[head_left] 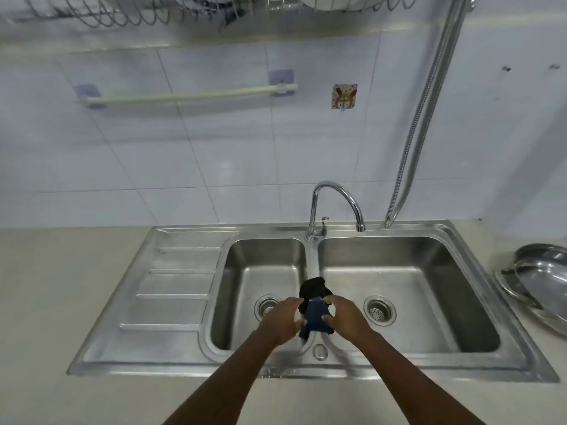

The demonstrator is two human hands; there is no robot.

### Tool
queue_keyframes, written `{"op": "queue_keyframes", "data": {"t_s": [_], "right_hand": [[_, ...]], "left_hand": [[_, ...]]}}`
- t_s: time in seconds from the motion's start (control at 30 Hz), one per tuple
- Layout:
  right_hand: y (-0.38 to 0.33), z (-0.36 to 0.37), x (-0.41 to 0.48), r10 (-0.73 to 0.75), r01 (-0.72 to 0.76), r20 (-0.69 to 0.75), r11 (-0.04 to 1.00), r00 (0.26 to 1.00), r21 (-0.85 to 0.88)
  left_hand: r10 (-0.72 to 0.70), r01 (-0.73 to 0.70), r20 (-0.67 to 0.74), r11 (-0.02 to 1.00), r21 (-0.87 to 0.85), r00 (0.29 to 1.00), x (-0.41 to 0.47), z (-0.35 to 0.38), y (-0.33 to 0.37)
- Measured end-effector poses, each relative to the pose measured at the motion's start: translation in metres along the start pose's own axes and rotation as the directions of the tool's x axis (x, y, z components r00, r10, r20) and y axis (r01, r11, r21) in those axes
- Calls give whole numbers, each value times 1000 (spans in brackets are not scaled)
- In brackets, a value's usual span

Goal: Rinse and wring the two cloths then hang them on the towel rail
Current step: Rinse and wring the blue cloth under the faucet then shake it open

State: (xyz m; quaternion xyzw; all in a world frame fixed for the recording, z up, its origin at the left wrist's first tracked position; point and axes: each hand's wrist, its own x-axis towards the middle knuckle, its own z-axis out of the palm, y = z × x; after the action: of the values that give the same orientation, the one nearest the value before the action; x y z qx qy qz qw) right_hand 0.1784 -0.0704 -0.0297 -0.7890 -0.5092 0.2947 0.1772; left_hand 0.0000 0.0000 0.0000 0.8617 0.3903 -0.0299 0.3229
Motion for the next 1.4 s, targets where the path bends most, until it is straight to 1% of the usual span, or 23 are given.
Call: {"op": "queue_keyframes", "data": {"t_s": [0.1,0.2,0.3,0.37,0.43,0.5,0.6,0.7,0.8,0.93,1.07,1.13,1.2,1.3,1.4], "right_hand": [[8,13,16,43,-42,46,999,998,-12],[10,33,26,88,-88,86,996,992,1],[7,51,29,67,-71,95,997,993,44],[8,61,30,74,-75,73,997,995,10],[10,65,35,89,-85,52,994,995,-74],[8,62,37,91,-86,58,993,994,-86],[7,51,37,88,-88,69,996,994,-5],[0,36,35,66,-64,-19,994,998,85],[-24,10,26,31,-26,-62,996,998,85],[-59,-22,16,-5,27,-143,987,990,156],[-100,-51,4,-16,92,-215,933,977,349],[-120,-62,0,-10,116,-243,896,970,428],[-140,-71,-2,-18,157,-273,852,962,499],[-156,-79,2,-5,182,-302,807,953,562],[-160,-83,10,-14,194,-315,813,949,550]], "left_hand": [[-44,42,-27,996,-76,999,-1,8,11],[-60,50,-67,989,-140,996,-10,17,21],[-101,85,-84,981,-175,991,-15,26,16],[-140,122,-81,974,-191,987,-16,29,8],[-170,150,-86,968,-200,982,-16,26,1],[-176,152,-104,966,-208,979,-14,19,-5],[-147,115,-131,968,-224,980,-11,10,-15],[-122,89,-133,969,-230,984,-11,-2,-31],[-100,64,-138,968,-242,985,-6,-17,-47],[-25,-6,-110,962,-275,994,3,-36,-54],[62,-72,-43,945,-320,997,18,-60,-42],[159,-143,11,914,-379,987,24,-74,-36],[216,-188,33,910,-370,976,26,-89,-31],[150,-132,24,927,-351,988,26,-113,-26],[123,-92,72,938,-334,990,27,-137,-27]]}}
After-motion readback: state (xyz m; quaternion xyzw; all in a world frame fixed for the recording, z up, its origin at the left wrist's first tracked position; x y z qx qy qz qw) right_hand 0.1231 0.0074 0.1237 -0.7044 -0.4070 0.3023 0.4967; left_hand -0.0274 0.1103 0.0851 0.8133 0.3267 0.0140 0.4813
